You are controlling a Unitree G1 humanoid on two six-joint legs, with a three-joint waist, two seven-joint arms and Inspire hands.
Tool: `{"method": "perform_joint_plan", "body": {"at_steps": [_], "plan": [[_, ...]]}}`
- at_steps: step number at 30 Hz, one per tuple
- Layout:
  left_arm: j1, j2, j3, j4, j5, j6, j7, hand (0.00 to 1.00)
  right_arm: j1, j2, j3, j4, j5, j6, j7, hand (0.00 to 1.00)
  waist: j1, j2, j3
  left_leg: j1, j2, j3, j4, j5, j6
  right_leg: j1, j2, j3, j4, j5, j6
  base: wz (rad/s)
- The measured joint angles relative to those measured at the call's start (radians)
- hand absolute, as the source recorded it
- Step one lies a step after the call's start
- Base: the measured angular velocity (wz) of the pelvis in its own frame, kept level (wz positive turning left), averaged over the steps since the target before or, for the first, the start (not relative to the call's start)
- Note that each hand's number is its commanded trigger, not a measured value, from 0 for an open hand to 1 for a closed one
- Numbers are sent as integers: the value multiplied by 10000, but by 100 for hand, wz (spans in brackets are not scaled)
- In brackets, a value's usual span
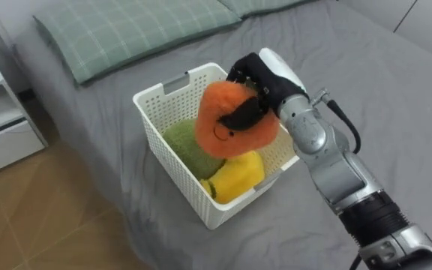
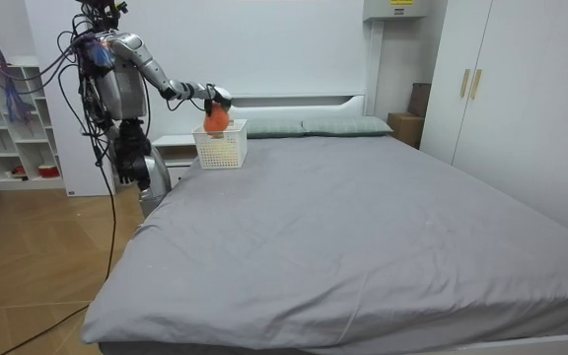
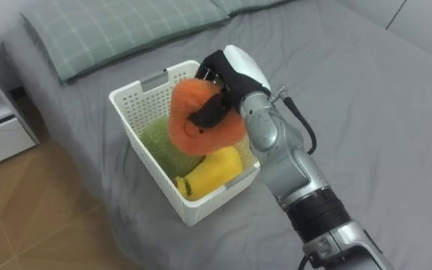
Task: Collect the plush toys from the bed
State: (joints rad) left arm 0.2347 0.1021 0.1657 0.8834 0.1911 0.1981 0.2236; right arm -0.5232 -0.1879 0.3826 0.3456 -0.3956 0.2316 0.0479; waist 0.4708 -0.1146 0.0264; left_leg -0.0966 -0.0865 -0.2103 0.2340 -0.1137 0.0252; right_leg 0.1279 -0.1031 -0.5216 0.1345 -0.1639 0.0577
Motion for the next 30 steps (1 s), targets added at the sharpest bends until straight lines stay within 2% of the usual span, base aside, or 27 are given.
{"method": "perform_joint_plan", "body": {"at_steps": [4,9,15,24,30], "plan": [[1,31,-2,-45,1,1,0,0,11,2,1,1,-4,-21,3,0,26,-46,-32,-68,-116,-133,36,33,26,-55,-21,-84,-1,-90,39,11],[-120,65,-33,-216,-21,-33,30,0,11,-2,62,294,-2,-241,-26,0,-1,-77,-53,-35,-113,-124,-16,47,39,9,-19,-1,-3,-86,37,0],[-318,149,-33,-215,-25,-140,87,0,16,-67,104,660,-2,-263,-26,0,-56,-177,-94,17,-111,-110,-30,47,39,45,-17,44,5,-86,36,0],[-327,174,-29,-215,-24,-171,88,0,16,-67,104,733,-2,-340,-26,0,-26,-202,-83,91,-122,-112,-11,45,39,116,0,178,-8,-91,32,0],[-333,196,-29,-214,-24,-171,88,0,16,-67,104,737,-4,-343,-26,0,-27,-181,-33,107,-128,-106,-13,44,39,120,5,278,-10,-113,27,0]]}}
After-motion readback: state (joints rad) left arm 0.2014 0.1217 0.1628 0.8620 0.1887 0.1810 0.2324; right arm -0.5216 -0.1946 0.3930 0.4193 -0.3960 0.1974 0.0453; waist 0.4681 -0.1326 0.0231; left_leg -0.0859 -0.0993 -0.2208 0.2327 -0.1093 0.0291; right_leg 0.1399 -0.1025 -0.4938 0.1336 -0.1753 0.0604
